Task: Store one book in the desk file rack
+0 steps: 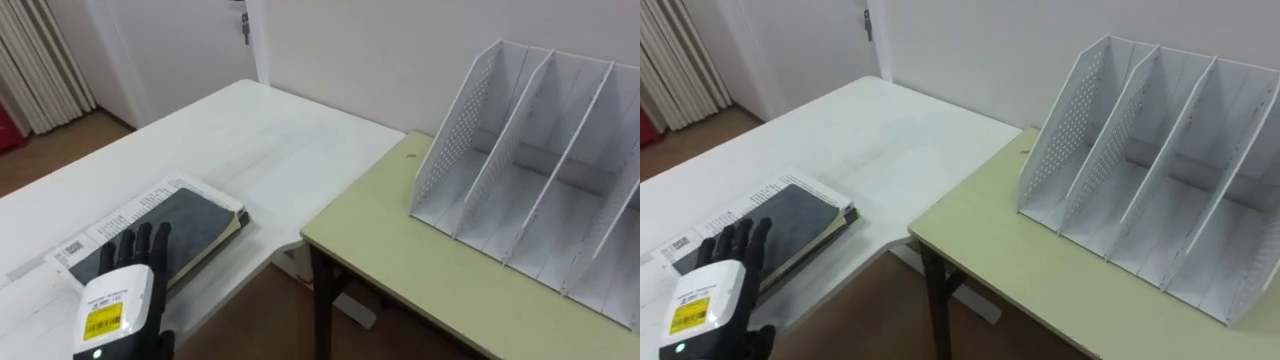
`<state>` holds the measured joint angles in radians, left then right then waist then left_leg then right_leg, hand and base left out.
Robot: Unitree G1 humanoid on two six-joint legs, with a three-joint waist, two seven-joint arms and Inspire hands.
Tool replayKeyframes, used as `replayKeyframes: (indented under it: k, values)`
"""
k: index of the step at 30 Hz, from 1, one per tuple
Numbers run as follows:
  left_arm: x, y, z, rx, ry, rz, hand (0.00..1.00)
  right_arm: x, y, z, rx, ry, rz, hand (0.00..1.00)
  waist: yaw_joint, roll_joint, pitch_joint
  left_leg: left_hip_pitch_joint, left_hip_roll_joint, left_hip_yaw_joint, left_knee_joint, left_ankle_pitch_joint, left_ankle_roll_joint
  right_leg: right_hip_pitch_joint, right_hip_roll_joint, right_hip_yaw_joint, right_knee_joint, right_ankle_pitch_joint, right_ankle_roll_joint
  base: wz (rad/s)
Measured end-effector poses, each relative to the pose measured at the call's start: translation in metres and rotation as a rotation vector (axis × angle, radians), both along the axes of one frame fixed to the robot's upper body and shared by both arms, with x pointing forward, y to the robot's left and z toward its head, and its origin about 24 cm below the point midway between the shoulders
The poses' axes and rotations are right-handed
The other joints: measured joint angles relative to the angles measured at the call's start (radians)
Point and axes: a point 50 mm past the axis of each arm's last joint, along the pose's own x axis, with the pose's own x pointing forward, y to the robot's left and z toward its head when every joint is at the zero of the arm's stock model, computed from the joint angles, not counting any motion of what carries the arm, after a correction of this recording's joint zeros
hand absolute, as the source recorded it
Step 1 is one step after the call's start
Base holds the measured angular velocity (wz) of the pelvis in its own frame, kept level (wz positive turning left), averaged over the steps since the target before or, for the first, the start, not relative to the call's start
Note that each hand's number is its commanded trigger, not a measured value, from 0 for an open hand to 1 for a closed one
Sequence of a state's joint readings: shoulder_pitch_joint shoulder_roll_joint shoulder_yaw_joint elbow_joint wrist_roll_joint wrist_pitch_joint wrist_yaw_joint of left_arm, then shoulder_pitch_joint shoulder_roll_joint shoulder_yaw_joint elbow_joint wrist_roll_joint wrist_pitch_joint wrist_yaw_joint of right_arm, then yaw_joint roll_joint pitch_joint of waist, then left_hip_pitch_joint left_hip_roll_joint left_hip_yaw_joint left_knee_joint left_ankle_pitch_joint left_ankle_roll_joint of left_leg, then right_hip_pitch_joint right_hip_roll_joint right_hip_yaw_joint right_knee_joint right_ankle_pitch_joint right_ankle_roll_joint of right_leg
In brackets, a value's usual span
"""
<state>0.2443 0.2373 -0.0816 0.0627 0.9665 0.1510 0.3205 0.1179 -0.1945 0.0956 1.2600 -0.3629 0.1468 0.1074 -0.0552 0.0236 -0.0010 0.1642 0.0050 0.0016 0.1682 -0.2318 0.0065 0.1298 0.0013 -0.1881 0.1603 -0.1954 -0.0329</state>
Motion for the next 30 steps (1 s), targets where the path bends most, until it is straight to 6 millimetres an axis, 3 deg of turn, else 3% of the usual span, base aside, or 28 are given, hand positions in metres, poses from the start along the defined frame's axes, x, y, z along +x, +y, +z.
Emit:
replayKeyframes:
  k: [11, 12, 13, 16, 23, 30]
  values:
    - [-0.003, 0.004, -0.013, -0.072, 0.1, 0.038, 0.01, 0.0, -0.001, 0.0, -0.006, 0.01, 0.001, 0.0, -0.002, 0.005, 0.0017, -0.004, 0.002, 0.021, 0.002, 0.002, 0.003, -0.009, -0.001, 0.007, 0.017, 0.0, -0.001, -0.01]
    - [-0.003, 0.004, -0.013, -0.073, 0.102, 0.038, 0.15, 0.0, -0.001, 0.0, -0.007, 0.012, 0.002, 0.0, -0.002, 0.006, 0.002, -0.004, 0.002, 0.022, 0.002, 0.002, 0.003, -0.01, -0.001, 0.008, 0.02, 0.0, -0.001, -0.05]
    - [-0.002, 0.005, -0.014, -0.075, 0.108, 0.039, 0.6, 0.0, -0.001, 0.001, -0.009, 0.015, 0.008, 0.0, -0.001, 0.008, 0.0032, -0.003, 0.001, 0.025, 0.001, 0.002, 0.003, -0.012, 0.001, 0.009, 0.026, -0.001, -0.001, -0.05]
    - [0.001, 0.005, -0.015, -0.103, 0.114, 0.046, 1.0, -0.001, -0.001, 0.001, -0.004, 0.02, 0.014, 0.0, 0.0, 0.013, 0.0029, -0.004, 0.002, 0.026, -0.001, 0.002, 0.003, -0.017, 0.001, 0.014, 0.03, -0.001, -0.001, -0.04]
    - [0.028, 0.023, 0.003, -0.087, 0.02, 0.102, 1.0, 0.002, 0.0, 0.001, 0.006, 0.008, 0.022, 0.0, 0.004, 0.019, 0.0009, -0.001, 0.002, 0.033, -0.003, 0.002, 0.003, -0.025, 0.003, 0.025, 0.049, -0.005, -0.004, -0.04]
    - [0.033, 0.027, 0.01, -0.079, -0.016, 0.116, 1.0, 0.002, 0.0, 0.001, 0.006, 0.004, 0.023, 0.0, 0.001, 0.03, -0.0041, -0.003, 0.0, 0.038, -0.004, 0.003, 0.004, -0.03, 0.002, 0.027, 0.057, -0.006, -0.002, -0.02]
